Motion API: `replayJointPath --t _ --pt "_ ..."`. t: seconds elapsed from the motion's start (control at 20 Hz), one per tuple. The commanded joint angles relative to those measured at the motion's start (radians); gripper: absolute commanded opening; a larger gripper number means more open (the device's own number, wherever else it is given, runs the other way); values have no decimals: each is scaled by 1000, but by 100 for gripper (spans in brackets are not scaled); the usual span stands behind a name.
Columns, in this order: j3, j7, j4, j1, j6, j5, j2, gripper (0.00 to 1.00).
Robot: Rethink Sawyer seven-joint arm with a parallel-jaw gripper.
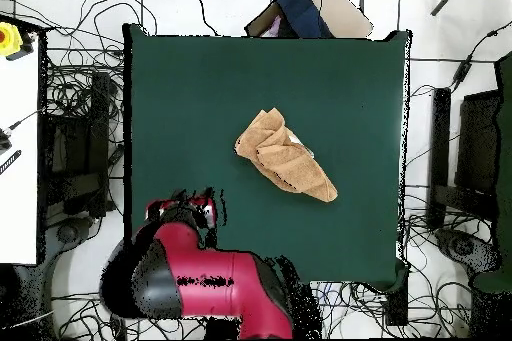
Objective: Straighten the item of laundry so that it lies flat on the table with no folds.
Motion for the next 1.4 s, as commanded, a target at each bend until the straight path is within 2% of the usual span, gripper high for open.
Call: replayJointPath --t 0.05,0.15,0.4,0.55,0.9,1.0,1.2,1.35,1.4 --pt "56 127 -159 -89 -69 5 192 100" --pt "60 132 -226 -84 -83 7 258 100" --pt "-3 142 -404 -19 -85 -9 422 100" --pt "42 136 -456 -40 -135 4 520 100" --pt "7 145 -615 -13 -163 21 631 100" --pt "-11 124 -676 -5 -128 14 653 100" --pt "-50 72 -795 2 35 -9 693 100" --pt "-65 36 -824 -12 131 -29 703 100" --pt "-42 13 -809 -35 153 -38 693 100"
